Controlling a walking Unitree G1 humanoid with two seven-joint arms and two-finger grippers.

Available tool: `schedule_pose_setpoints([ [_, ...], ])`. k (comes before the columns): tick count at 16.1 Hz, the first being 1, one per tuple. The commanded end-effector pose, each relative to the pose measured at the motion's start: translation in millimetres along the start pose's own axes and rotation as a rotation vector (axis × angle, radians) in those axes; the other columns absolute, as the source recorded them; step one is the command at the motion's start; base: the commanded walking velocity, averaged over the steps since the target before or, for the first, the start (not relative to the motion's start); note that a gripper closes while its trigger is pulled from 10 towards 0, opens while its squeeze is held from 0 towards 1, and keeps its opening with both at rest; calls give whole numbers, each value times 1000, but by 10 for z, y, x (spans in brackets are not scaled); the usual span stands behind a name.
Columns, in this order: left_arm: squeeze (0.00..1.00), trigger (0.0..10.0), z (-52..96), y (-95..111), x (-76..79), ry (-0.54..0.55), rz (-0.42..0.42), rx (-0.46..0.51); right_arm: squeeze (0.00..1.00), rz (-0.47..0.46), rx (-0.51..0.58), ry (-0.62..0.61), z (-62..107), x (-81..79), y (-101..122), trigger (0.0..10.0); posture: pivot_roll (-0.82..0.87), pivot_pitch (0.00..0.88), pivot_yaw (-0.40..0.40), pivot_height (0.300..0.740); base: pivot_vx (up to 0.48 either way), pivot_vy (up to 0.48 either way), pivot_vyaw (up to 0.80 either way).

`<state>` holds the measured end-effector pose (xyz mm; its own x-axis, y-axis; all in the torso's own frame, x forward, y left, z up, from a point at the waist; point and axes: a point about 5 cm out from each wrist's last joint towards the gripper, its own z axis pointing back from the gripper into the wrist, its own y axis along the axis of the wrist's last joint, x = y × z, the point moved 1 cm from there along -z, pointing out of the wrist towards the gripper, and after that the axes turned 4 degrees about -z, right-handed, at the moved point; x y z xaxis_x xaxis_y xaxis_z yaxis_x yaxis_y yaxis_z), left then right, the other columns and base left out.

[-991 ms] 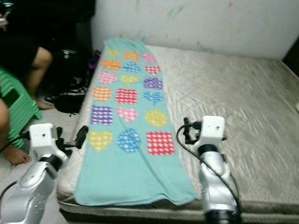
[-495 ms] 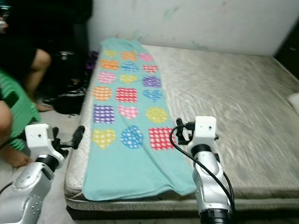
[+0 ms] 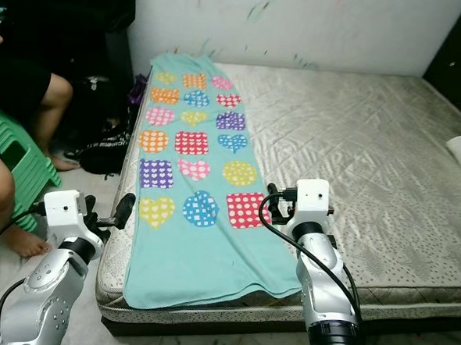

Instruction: Clean up the room

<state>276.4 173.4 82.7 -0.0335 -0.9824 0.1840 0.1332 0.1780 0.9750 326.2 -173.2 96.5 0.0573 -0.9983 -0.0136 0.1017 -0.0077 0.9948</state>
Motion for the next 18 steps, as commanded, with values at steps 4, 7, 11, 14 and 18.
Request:
schedule_pose_setpoints([
  [4, 0, 10000, -16, 10, -24, 4, -8, -8, 0, -6, -34, -13, 13, 37, -47, 10000, -52, 26, -35, 740, 0, 0, -600],
  [7, 0, 10000, -26, 5, 5, -2, -8, -9, 0, -11, -40, -9, 9, 28, -47, 10000, -51, 28, -37, 740, 0, 0, -800],
  [11, 0, 10000, -34, 10, 21, -9, -15, -9, 0, -12, -23, -4, -7, 18, -12, 10000, -51, 29, -36, 740, 0, 0, -400],
  [14, 0, 10000, -1, 20, -3, 1, -24, -4, 0, -34, -13, 3, 8, -7, 6, 10000, -45, 41, -31, 740, 0, 0, 0],
  [18, 0, 10000, 45, 17, -70, 16, -32, -10, 0, -48, -17, 28, 54, -66, -33, 10000, -41, 57, -25, 740, 0, 0, 0],
])
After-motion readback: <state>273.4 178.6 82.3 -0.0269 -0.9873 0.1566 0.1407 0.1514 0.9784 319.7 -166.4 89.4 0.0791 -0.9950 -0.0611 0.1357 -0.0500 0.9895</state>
